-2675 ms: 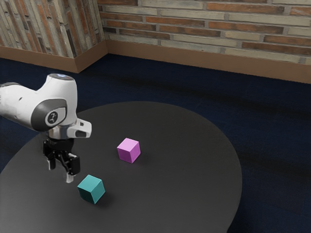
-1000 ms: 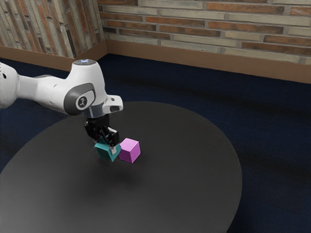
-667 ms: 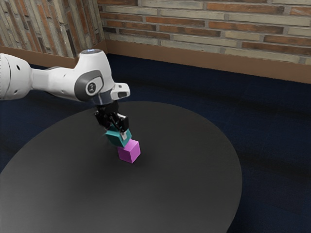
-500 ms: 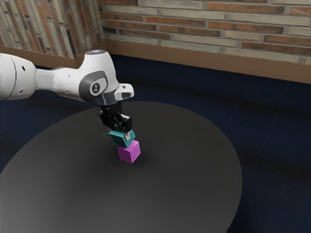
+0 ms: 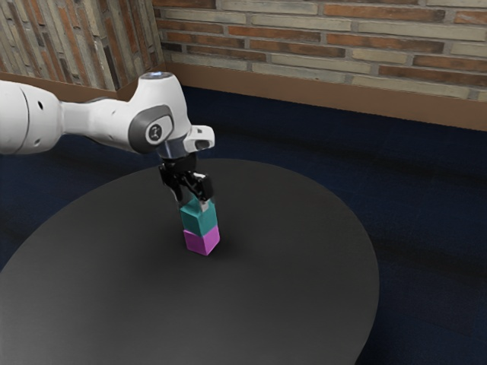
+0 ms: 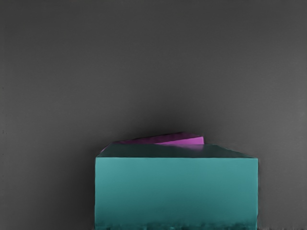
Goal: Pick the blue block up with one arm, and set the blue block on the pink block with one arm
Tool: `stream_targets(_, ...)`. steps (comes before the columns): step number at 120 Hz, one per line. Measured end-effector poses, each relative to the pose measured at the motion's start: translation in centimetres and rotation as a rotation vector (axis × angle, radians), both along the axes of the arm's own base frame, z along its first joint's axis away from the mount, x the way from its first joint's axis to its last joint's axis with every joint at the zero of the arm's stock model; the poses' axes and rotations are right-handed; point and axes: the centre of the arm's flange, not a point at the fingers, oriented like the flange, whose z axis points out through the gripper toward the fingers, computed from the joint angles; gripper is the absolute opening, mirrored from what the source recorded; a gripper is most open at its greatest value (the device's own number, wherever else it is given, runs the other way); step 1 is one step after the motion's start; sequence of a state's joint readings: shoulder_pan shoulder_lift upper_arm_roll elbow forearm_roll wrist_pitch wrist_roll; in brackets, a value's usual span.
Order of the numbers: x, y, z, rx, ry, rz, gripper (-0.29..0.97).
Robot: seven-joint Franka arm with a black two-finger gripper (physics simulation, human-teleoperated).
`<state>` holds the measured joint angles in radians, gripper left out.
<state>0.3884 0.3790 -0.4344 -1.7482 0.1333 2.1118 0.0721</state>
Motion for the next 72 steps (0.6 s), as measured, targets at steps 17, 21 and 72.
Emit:
stream_targets(17, -1.4, -1.6, 6.3, 0.046, -0.058, -0.06, 0.65)
stream_targets(21, -2.1, -2.3, 8.0, 0.06, -0.071, -0.08, 0.66)
stream_targets(72, -15.8, -16.5, 28.4, 0.246, -0.066, -0.471, 0.68)
